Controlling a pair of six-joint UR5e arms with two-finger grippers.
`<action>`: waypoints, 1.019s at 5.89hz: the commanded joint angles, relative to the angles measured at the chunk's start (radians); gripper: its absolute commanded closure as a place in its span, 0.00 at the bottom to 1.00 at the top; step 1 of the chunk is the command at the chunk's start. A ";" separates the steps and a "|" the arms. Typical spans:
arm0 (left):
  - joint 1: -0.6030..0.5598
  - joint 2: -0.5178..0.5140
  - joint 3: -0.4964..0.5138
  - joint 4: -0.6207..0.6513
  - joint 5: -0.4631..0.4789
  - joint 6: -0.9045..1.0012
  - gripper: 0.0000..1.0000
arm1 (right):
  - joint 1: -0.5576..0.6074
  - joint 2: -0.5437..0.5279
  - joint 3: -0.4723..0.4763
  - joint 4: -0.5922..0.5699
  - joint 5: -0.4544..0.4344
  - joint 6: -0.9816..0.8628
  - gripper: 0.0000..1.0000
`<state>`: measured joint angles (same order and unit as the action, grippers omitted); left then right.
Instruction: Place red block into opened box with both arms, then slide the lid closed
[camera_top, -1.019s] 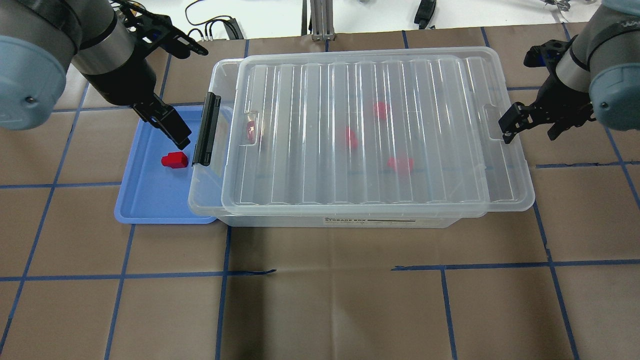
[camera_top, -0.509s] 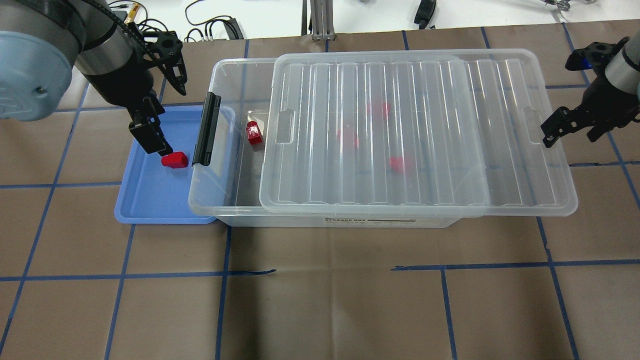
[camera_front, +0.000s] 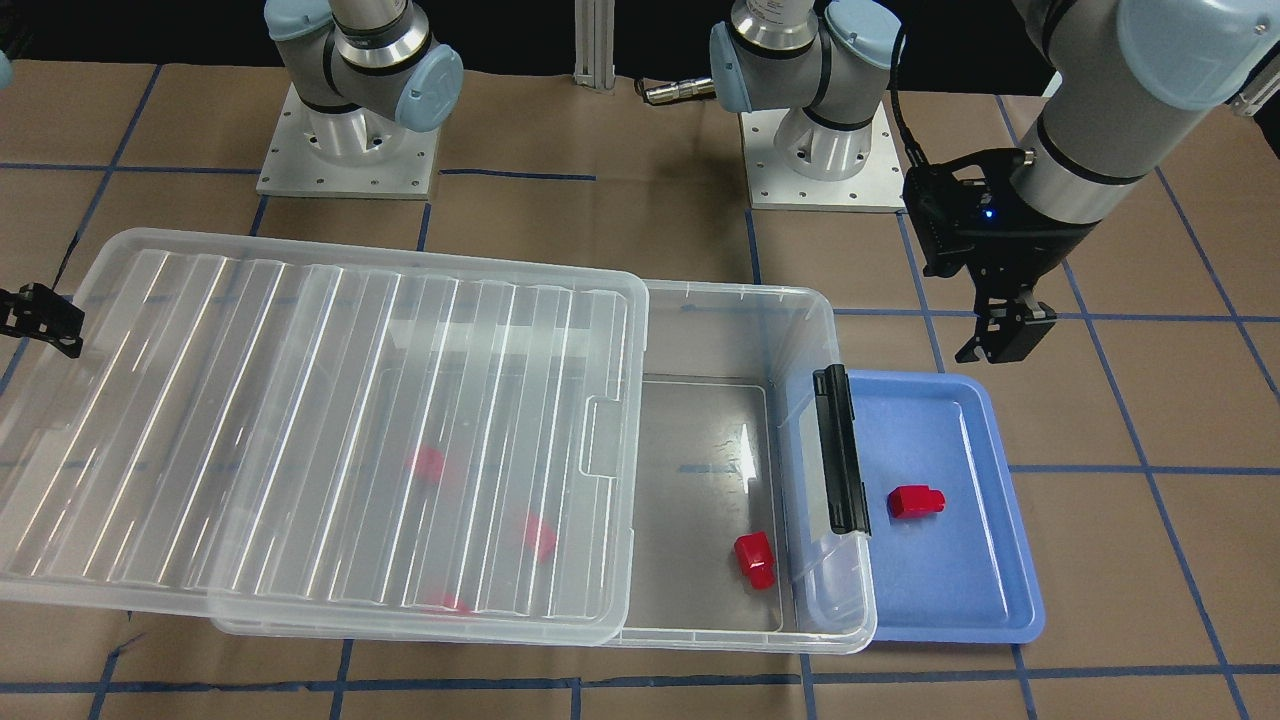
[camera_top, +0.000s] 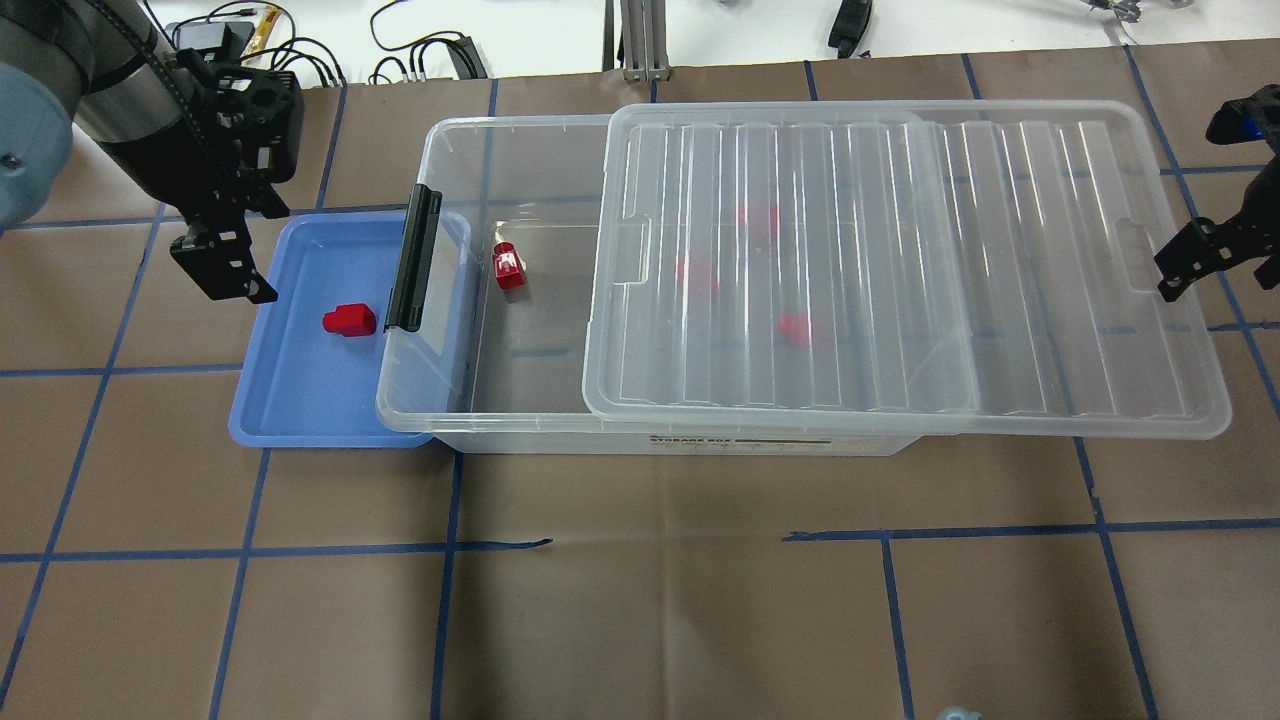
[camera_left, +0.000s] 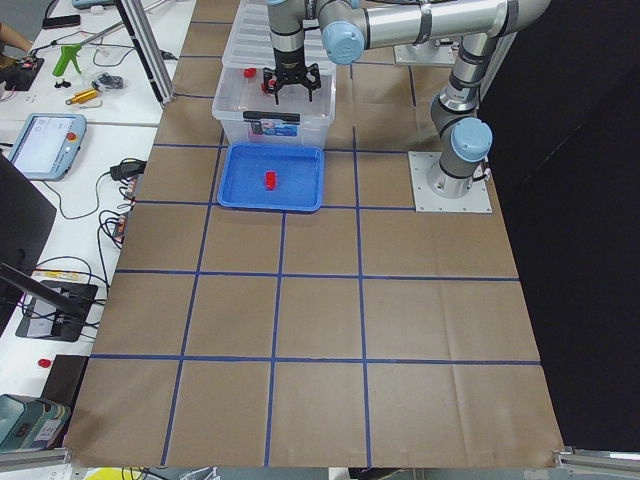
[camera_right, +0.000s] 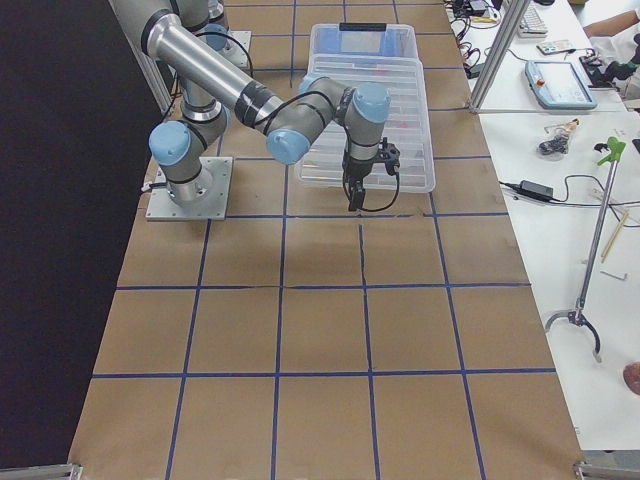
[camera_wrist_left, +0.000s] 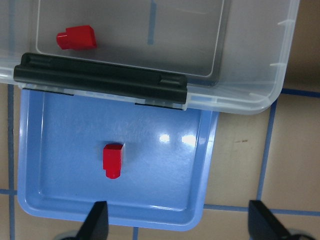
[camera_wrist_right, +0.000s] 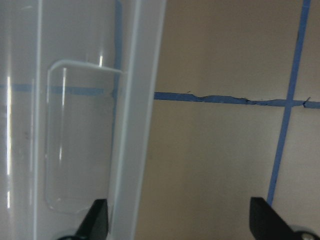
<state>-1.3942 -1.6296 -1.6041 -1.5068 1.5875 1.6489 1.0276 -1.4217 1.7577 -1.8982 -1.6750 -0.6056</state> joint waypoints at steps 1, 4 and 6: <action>0.023 -0.073 -0.007 0.063 0.000 0.034 0.02 | -0.017 0.000 -0.027 0.001 -0.020 -0.020 0.00; 0.043 -0.194 -0.074 0.269 0.002 0.051 0.02 | -0.047 -0.015 -0.030 0.004 -0.025 -0.019 0.00; 0.044 -0.295 -0.105 0.400 0.003 0.055 0.02 | -0.005 -0.084 -0.126 0.119 -0.009 0.068 0.00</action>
<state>-1.3512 -1.8713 -1.6977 -1.1682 1.5896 1.7019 0.9968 -1.4779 1.6805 -1.8498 -1.6921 -0.5860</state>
